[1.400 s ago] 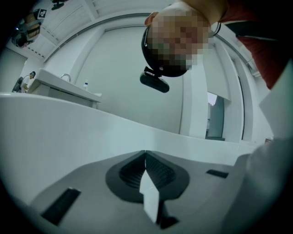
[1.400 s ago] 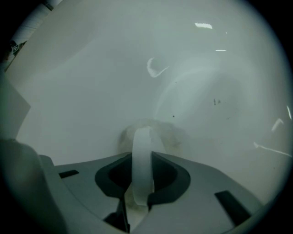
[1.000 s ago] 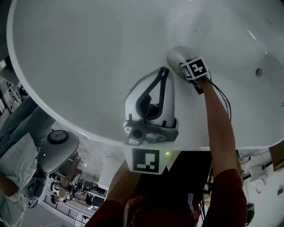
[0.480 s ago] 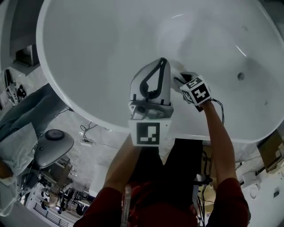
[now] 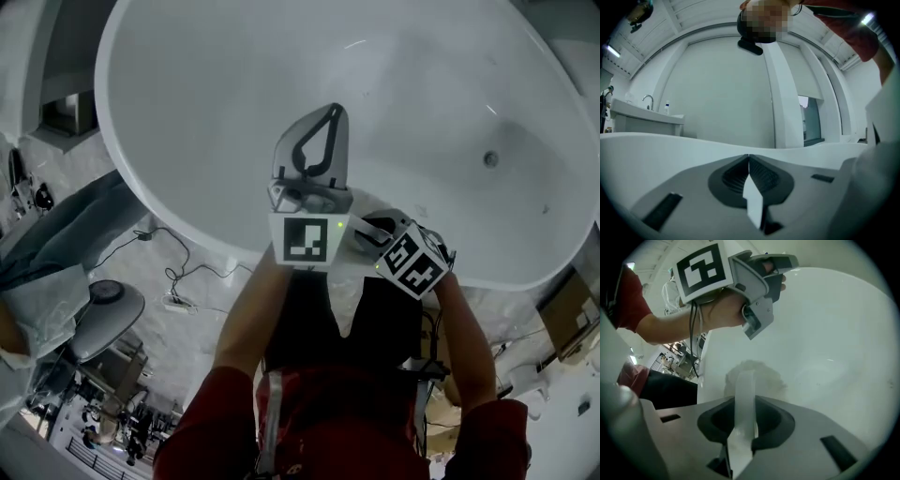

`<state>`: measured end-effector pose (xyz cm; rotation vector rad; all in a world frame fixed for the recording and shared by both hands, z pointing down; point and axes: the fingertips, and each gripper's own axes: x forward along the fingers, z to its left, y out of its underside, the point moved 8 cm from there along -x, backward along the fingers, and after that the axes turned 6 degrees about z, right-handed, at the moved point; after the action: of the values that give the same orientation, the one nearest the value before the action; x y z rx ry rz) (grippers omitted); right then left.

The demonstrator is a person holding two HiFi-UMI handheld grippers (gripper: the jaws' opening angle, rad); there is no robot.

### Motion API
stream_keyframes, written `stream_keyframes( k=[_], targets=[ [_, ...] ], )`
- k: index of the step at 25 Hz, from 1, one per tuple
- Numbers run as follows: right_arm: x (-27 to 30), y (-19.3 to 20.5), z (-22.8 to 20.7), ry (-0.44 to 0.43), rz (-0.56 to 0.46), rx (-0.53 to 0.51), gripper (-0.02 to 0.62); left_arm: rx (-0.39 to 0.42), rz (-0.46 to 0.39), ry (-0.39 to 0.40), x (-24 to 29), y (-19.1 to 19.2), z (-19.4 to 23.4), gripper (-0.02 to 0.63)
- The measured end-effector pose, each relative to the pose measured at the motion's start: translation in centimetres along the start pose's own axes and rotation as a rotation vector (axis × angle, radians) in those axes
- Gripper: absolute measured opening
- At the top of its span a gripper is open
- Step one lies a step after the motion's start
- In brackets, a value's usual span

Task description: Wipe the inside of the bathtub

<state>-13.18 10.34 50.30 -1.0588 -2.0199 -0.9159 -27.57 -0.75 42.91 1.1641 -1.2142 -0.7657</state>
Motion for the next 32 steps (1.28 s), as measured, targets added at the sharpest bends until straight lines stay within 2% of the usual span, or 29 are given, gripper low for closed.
stream_keyframes(
  k=[3,7,10,12,21,27,32],
  targets=[
    [1.0,0.3,0.4,-0.017,0.005,0.028,0.091,-0.017,0.002,-0.003,-0.5,0.1,0.0,0.015],
    [2.8,-2.5,-0.2,-0.057,0.044,0.035,0.091,-0.026,-0.003,-0.001,-0.3,0.2,3.1,0.015],
    [5.2,-5.5,-3.1,-0.04,0.089,0.005,0.091,-0.041,-0.006,-0.008,2.0,0.9,6.9,0.015],
    [6.5,-5.9,-6.0,-0.041,0.106,0.015,0.091,-0.062,-0.015,-0.016,4.3,1.6,7.8,0.015],
    [13.3,0.5,-9.5,0.019,0.153,0.061,0.091,-0.075,-0.001,0.013,4.0,4.9,3.2,0.015],
    [16.8,1.6,-12.9,0.052,0.164,0.083,0.091,-0.084,-0.004,0.033,5.1,5.8,2.5,0.015],
    [17.8,6.9,-16.9,0.098,0.178,0.114,0.091,-0.074,0.009,0.058,6.8,6.3,-2.3,0.015]
  ],
)
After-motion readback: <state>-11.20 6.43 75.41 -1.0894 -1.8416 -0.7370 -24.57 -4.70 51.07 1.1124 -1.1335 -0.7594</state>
